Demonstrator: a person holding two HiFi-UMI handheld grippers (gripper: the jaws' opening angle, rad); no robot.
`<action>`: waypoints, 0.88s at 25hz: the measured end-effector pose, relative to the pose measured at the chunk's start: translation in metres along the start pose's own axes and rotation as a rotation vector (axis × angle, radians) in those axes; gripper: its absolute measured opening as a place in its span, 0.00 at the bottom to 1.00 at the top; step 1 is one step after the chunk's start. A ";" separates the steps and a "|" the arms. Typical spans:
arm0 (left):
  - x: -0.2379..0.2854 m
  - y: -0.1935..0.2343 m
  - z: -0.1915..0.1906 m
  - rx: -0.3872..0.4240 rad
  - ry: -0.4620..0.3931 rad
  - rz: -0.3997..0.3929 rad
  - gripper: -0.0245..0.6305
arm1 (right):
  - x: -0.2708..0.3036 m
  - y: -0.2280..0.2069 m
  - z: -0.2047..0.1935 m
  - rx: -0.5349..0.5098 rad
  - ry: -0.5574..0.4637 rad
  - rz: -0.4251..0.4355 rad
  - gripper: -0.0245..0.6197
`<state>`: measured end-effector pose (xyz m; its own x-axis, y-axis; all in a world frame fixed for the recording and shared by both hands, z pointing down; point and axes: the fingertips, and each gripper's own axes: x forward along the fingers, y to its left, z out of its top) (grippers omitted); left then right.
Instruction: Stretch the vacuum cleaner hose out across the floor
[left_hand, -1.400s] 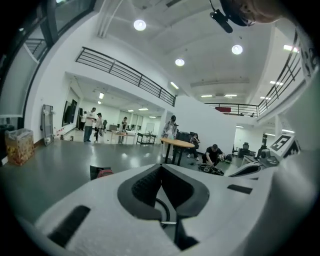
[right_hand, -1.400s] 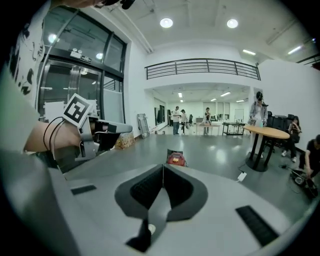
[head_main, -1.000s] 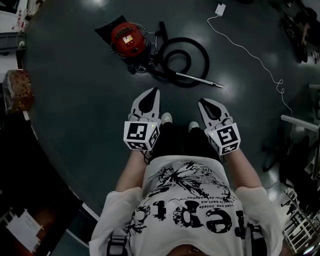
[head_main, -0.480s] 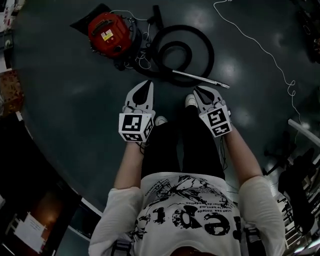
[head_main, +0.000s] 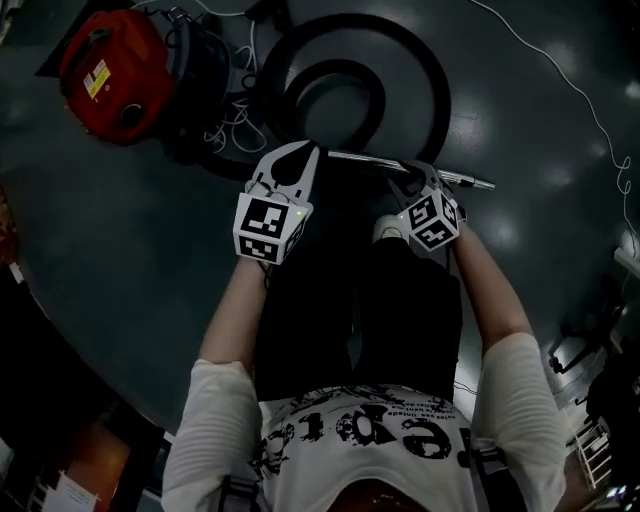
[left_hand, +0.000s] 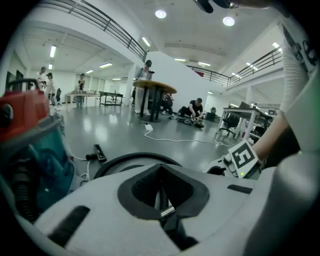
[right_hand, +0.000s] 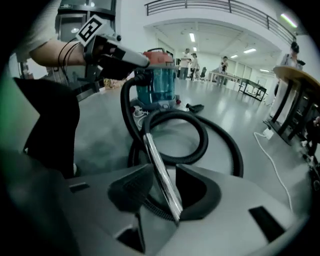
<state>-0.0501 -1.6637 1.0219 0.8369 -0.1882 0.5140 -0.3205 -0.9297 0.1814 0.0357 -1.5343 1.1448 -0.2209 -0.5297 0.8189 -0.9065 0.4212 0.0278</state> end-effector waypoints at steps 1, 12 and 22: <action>0.021 -0.001 -0.010 -0.001 -0.005 -0.029 0.04 | 0.016 -0.004 -0.022 -0.004 0.017 -0.006 0.22; 0.146 -0.035 -0.072 0.054 0.116 -0.220 0.04 | 0.070 -0.023 -0.100 -0.120 0.145 0.147 0.25; 0.151 -0.027 -0.085 0.054 0.129 -0.180 0.04 | 0.101 -0.014 -0.111 -0.147 0.219 0.255 0.30</action>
<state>0.0472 -1.6399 1.1661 0.8135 0.0212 0.5812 -0.1442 -0.9608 0.2369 0.0663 -1.5120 1.2912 -0.3362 -0.2302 0.9132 -0.7675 0.6289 -0.1240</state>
